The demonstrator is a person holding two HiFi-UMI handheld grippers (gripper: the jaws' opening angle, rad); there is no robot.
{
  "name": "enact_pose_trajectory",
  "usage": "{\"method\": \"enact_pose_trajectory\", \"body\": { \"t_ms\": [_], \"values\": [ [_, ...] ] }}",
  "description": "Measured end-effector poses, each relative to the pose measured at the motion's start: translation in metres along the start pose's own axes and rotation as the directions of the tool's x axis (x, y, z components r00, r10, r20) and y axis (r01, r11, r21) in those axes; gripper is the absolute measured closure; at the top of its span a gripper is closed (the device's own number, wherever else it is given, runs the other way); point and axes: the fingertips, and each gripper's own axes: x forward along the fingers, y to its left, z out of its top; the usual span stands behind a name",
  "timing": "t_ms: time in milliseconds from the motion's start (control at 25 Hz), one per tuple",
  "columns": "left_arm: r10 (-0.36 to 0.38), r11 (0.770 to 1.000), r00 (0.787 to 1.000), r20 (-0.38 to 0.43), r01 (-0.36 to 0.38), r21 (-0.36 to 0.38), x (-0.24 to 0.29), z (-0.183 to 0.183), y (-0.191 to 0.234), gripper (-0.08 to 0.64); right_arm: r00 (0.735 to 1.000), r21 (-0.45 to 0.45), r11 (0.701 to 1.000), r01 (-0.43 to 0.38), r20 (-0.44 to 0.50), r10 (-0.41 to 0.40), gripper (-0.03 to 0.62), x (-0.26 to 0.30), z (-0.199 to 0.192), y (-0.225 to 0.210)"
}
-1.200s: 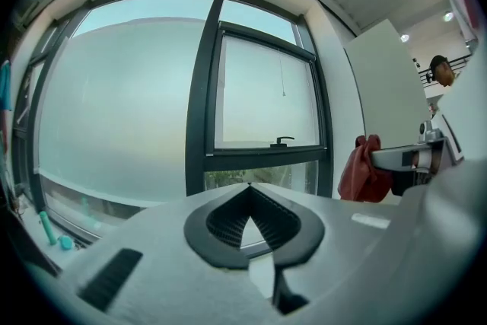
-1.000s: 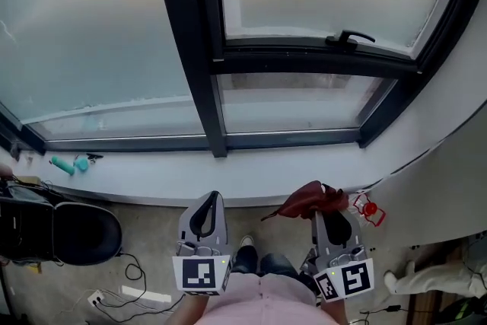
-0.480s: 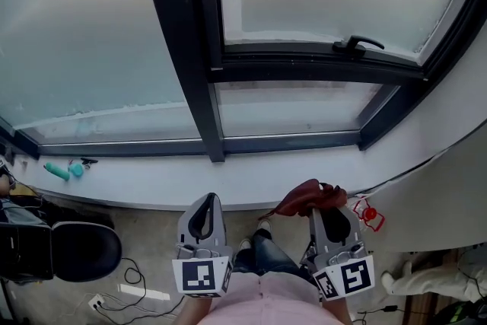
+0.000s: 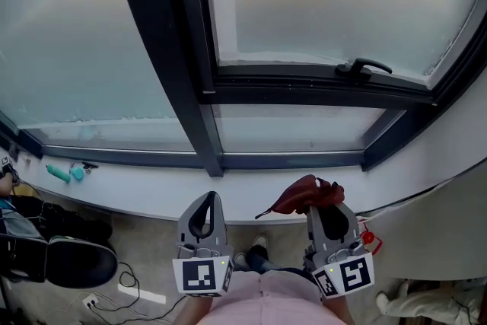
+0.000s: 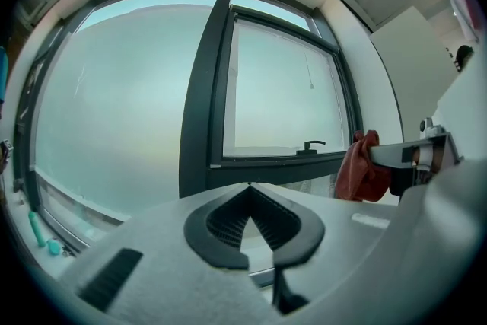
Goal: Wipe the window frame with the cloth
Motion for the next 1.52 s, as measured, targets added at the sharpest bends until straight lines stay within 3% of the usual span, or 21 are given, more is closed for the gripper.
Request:
{"method": "enact_pose_trajectory", "body": {
  "t_ms": [320,680,1160,1520],
  "values": [
    [0.021,1.0,1.0,0.014,-0.021,0.014,0.025,0.007,-0.012,0.563,0.999,-0.008,0.999,-0.032,0.032,0.032,0.522,0.024,0.011,-0.023],
    [-0.035,0.999,0.998,0.046,0.034,0.018,0.054,0.023,-0.009,0.563,0.997,-0.037,0.999,-0.035,0.072,0.038,0.522,0.059,0.026,-0.025],
    [-0.012,0.999,0.995,0.1,0.009,0.031,0.072,0.05,0.048,0.563,0.967,-0.194,0.972,-0.134,0.188,0.171,0.522,0.228,0.089,0.012],
    [0.098,0.995,0.989,0.108,-0.099,-0.003,0.07,0.05,0.102,0.563,0.973,-0.208,0.958,-0.195,0.082,0.216,0.522,0.337,0.068,0.031]
  ]
}}
